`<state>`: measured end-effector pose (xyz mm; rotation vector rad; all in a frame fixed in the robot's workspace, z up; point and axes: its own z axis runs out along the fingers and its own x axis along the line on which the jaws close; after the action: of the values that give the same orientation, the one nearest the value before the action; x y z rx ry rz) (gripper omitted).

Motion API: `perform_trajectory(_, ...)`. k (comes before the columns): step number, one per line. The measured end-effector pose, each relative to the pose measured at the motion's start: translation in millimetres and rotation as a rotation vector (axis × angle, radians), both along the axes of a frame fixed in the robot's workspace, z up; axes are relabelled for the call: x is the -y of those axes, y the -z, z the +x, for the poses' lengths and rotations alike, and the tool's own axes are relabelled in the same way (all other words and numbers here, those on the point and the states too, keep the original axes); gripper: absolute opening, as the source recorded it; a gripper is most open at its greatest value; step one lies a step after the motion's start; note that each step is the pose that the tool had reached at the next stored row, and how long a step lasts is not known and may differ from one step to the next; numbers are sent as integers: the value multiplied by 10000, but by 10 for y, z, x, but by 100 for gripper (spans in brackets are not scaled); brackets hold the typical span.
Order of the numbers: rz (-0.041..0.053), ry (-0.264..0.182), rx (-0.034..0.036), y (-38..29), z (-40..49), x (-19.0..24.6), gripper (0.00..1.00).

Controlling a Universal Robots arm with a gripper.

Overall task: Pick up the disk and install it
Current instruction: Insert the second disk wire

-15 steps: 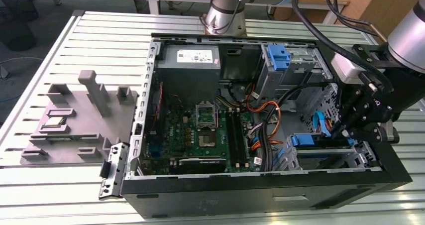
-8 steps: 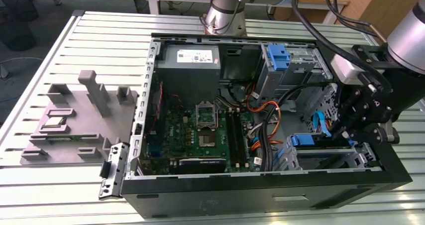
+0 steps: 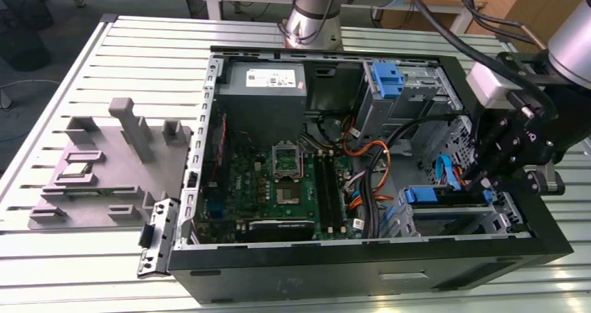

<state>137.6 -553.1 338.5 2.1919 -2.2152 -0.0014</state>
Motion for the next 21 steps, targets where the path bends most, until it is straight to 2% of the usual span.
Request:
perform_trajectory(7,-1,0,0,-188,0,0,24)
perform_trajectory(11,4,0,0,-193,-7,0,24)
perform_trajectory(16,6,1,3,-190,-63,1,24)
perform_trajectory(21,5,0,3,-191,-65,0,24)
